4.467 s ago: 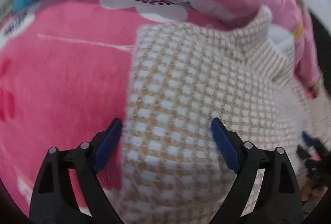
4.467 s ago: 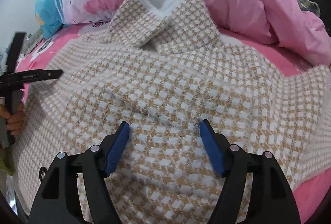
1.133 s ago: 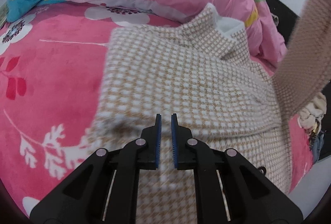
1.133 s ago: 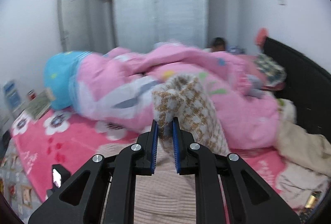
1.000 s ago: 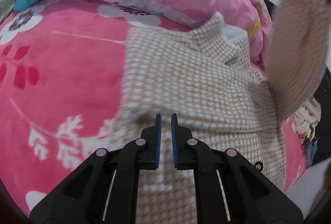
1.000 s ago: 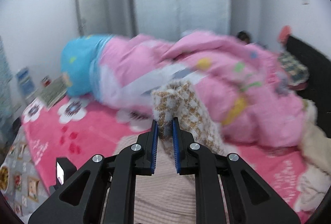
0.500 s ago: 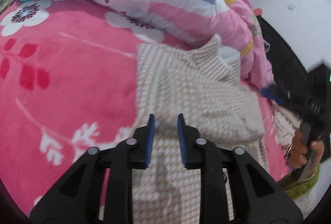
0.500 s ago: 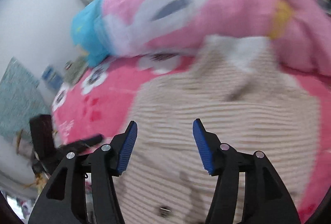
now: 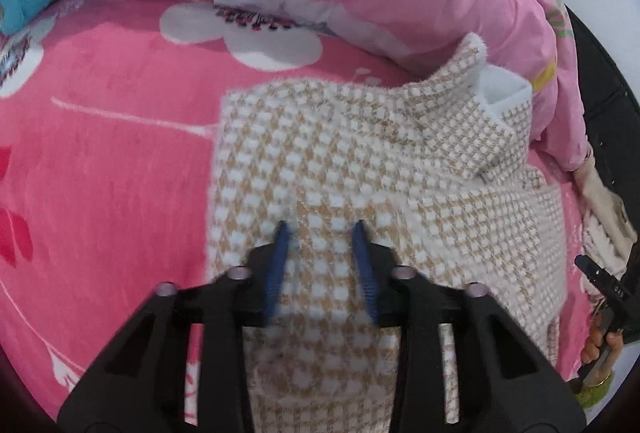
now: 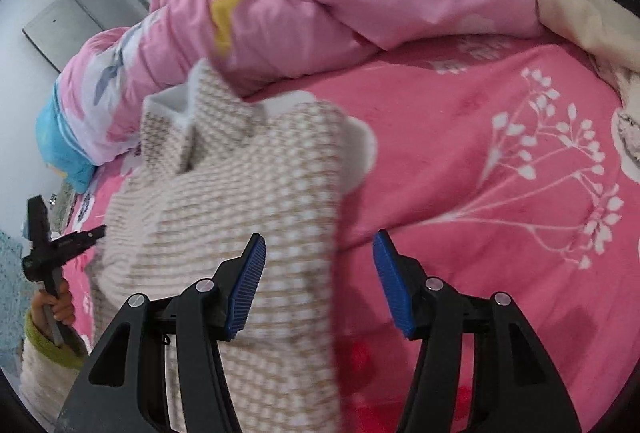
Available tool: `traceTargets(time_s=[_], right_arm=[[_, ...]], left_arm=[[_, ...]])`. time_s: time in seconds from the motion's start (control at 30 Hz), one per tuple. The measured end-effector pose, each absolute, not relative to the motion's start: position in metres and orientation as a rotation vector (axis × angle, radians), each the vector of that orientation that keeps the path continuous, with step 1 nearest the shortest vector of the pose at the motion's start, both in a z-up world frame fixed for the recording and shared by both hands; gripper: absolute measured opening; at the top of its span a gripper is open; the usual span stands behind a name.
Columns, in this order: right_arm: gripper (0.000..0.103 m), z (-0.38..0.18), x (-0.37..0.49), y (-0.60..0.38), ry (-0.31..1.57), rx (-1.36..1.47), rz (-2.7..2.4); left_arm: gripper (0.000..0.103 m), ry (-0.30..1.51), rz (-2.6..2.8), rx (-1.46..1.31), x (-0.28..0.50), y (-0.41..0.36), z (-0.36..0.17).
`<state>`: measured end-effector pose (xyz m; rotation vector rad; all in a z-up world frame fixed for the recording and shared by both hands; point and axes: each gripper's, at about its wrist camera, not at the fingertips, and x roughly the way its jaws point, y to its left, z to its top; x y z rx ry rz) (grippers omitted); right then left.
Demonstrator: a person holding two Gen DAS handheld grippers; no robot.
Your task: Fold large clothes
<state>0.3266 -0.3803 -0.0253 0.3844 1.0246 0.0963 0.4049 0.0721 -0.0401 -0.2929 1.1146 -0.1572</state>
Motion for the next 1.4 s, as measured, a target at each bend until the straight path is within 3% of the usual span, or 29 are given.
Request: traceTargets(time_s=[0.1, 0.3, 0.47, 0.57, 0.8, 0.97, 1.07, 1.2, 1.3, 1.4], right_arm=[[0.055, -0.033, 0.328, -0.389, 1.019, 0.402, 0.089], [0.055, -0.027, 0.331, -0.389, 0.982, 0.383, 0.076], [0.055, -0.02, 0.333, -0.377, 0.966, 0.28, 0.039], [0.051, -0.01, 0.336, -0.362, 0.946, 0.207, 0.038], [0.049, 0.013, 0.338, -0.294, 0.873, 0.027, 0.177], [0.049, -0.053, 0.349, -0.27, 1.068, -0.02, 0.161], [0.049, -0.045, 0.346, -0.275, 1.067, 0.013, 0.141], [0.049, -0.015, 0.342, -0.263, 1.03, 0.033, 0.184], [0.049, -0.01, 0.341, -0.237, 0.994, 0.014, 0.263], [0.051, -0.048, 0.347, -0.217, 1.09, -0.052, 0.247]], left_arm=[[0.011, 1.048, -0.173, -0.211, 0.402, 0.06, -0.016], [0.01, 0.876, -0.223, -0.209, 0.395, 0.061, 0.049], [0.011, 1.092, -0.136, -0.204, 0.408, 0.078, -0.023], [0.019, 1.07, -0.139, -0.269, 0.401, 0.095, -0.045], [0.029, 0.843, -0.135, -0.242, 0.371, 0.096, 0.005], [0.043, 1.024, -0.204, -0.018, 0.375, 0.04, -0.031], [0.044, 1.0, -0.203, -0.002, 0.369, 0.039, -0.04], [0.044, 0.928, -0.212, 0.01, 0.358, 0.037, -0.013], [0.057, 0.902, -0.242, 0.03, 0.352, 0.023, -0.005], [0.062, 1.017, -0.219, 0.055, 0.356, 0.011, -0.033]])
